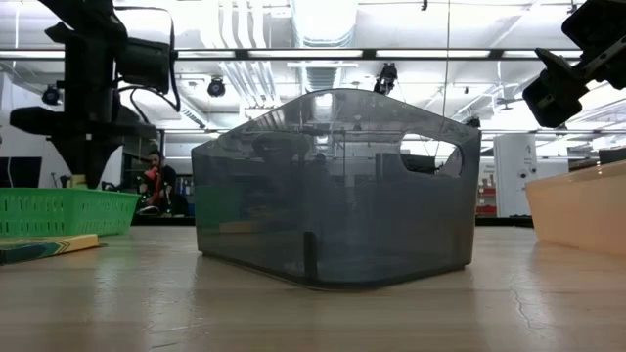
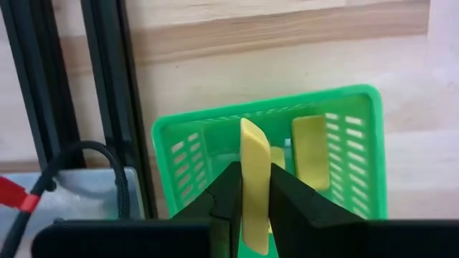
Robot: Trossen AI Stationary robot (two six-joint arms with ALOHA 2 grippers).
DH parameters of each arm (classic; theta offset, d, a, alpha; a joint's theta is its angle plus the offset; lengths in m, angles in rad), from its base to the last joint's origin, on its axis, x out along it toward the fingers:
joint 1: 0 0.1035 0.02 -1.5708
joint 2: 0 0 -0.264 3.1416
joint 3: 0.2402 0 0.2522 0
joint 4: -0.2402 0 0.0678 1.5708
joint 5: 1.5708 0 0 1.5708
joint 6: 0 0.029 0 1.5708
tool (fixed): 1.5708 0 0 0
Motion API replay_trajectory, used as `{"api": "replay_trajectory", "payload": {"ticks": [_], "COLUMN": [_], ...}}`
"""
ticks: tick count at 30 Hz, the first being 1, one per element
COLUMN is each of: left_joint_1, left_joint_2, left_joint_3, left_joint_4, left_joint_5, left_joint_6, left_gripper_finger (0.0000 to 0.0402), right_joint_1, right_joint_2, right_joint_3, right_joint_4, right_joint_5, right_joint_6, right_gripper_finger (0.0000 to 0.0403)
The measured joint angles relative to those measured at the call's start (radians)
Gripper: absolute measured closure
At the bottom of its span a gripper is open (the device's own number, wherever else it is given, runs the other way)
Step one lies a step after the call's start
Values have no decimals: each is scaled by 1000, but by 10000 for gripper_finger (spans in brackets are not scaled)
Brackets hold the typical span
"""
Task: Pick & Place School Supplies
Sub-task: Put the yellow eraser into the green bin
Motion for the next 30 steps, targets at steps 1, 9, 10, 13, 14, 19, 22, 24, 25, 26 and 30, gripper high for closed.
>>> {"api": "replay_trajectory", "payload": {"ticks": [1, 9, 10, 13, 14, 19, 22, 24, 25, 26, 30], "left_joint_1": [0, 0, 0, 0, 0, 0, 0, -1, -1, -1, -1], "left_joint_2": [0, 0, 0, 0, 0, 0, 0, 0, 0, 0, -1], "left_joint_3": [-1, -15, -23, -52, -61, -103, -128, -142, -148, -154, -173], "left_joint_4": [0, 2, 2, 26, 38, 99, 113, 120, 128, 138, 162], "left_joint_5": [0, 3, 7, 26, 30, 32, 43, 51, 55, 58, 58], "left_joint_6": [20, 146, 147, 170, 181, 236, 238, 238, 238, 238, 249], "left_gripper_finger": [346, 346, 346, 346, 346, 346, 346, 346, 346, 346, 346], "right_joint_1": [0, 0, 0, 0, 0, 0, 0, 0, 0, 0, 0], "right_joint_2": [0, 0, 0, 0, 0, 0, 0, 0, 0, 0, 0], "right_joint_3": [0, 0, 0, 0, 0, 0, 0, 0, 0, 0, 0], "right_joint_4": [0, 0, 0, 0, 0, 0, 0, 0, 0, 0, 0], "right_joint_5": [0, 0, 0, 0, 0, 0, 0, 0, 0, 0, 0], "right_joint_6": [0, 0, 0, 0, 0, 0, 0, 0, 0, 0, 0], "right_gripper_finger": [140, 139, 138, 136, 135, 139, 142, 144, 144, 144, 145]}}
